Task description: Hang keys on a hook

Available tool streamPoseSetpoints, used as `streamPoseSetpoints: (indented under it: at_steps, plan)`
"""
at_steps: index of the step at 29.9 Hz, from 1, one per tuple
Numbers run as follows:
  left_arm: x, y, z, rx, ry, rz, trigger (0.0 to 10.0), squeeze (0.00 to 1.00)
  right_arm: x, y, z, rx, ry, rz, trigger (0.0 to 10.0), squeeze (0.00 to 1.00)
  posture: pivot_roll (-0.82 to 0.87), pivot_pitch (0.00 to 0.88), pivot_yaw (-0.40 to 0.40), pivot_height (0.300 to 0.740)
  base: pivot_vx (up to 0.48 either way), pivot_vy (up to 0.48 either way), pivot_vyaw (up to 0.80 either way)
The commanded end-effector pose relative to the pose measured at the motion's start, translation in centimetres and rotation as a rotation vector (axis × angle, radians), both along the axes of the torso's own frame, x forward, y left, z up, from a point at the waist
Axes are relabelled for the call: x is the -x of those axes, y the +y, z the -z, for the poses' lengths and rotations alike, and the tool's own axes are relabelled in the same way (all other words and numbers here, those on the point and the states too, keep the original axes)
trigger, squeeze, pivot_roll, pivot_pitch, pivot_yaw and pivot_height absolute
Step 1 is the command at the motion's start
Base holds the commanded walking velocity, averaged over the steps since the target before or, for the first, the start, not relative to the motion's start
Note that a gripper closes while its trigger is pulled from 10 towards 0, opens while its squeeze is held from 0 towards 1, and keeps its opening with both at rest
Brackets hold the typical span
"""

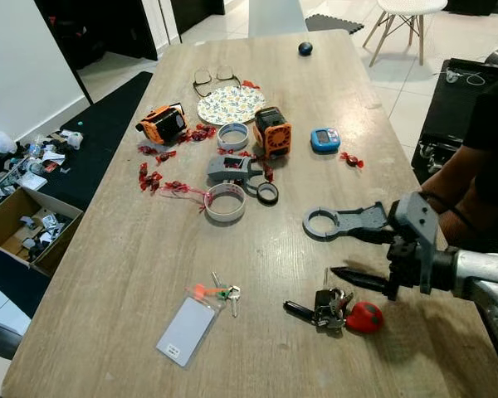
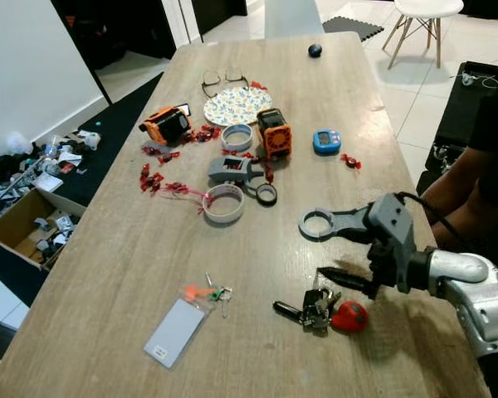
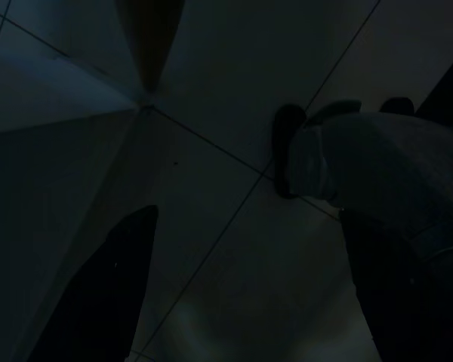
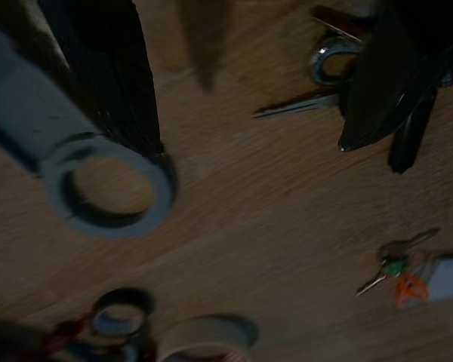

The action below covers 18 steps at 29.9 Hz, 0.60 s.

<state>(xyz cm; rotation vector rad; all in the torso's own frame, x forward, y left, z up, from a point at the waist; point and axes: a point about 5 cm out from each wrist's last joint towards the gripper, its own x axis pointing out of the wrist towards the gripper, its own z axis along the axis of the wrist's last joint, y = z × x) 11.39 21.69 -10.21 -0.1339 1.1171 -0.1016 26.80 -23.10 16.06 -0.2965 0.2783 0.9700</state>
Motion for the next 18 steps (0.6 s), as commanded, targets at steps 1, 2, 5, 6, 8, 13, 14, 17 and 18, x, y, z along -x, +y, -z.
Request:
streamPoseSetpoints:
  at_steps: [1, 2, 5, 6, 8, 13, 14, 17, 18]
  plan:
    - [0.9, -0.3, 0.3, 0.005, 0.025, 0.005, 10.0, 0.0, 0.2, 1.3, 0.3, -0.017, 0.018, -0.048, 10.0, 0.0, -0.14, 0.101, 0.124, 0.74, 0.0, 0.0, 0.0]
    - [0.9, -0.3, 0.3, 0.005, 0.025, 0.007, 10.0, 0.0, 0.3, 1.7, 0.4, -0.025, 0.02, -0.062, 10.0, 0.0, -0.14, 0.101, 0.124, 0.74, 0.0, 0.0, 0.0]
    - [0.9, -0.4, 0.3, 0.005, 0.025, 0.011, 10.0, 0.0, 0.5, 2.5, 0.6, -0.02, 0.038, -0.101, 10.0, 0.0, -0.13, 0.094, 0.123, 0.74, 0.0, 0.0, 0.0]
    - [0.9, -0.4, 0.3, 0.005, 0.025, 0.013, 10.0, 0.0, 0.6, 2.6, 0.7, -0.01, 0.052, -0.113, 10.0, 0.0, -0.13, 0.094, 0.123, 0.74, 0.0, 0.0, 0.0]
    - [0.9, -0.5, 0.3, 0.005, 0.026, 0.014, 10.0, 0.0, 1.0, 2.6, 1.0, 0.02, 0.079, -0.14, 10.0, 0.0, -0.13, 0.094, 0.123, 0.74, 0.0, 0.0, 0.0]
    - [0.7, -0.8, 0.4, 0.005, 0.025, 0.019, 10.0, 0.0, 1.5, 2.0, 0.0, 0.022, 0.106, -0.187, 10.0, 0.0, -0.13, 0.092, 0.12, 0.74, 0.0, 0.0, 0.0]
    - [0.7, -0.8, 0.4, 0.005, 0.025, 0.019, 10.0, 0.0, 1.5, 2.0, 0.0, 0.022, 0.106, -0.187, 10.0, 0.0, -0.13, 0.092, 0.12, 0.74, 0.0, 0.0, 0.0]
    - [0.6, -0.9, 0.4, 0.005, 0.024, 0.021, 10.0, 0.0, 1.9, 1.7, -0.4, 0.041, 0.123, -0.219, 10.0, 0.0, -0.13, 0.09, 0.12, 0.74, 0.0, 0.0, 0.0]
    - [0.5, -0.9, 0.3, 0.005, 0.024, 0.022, 10.0, 0.0, 2.2, 1.4, -0.5, 0.089, 0.147, -0.239, 10.0, 0.0, -0.13, 0.09, 0.12, 0.74, 0.0, 0.0, 0.0]
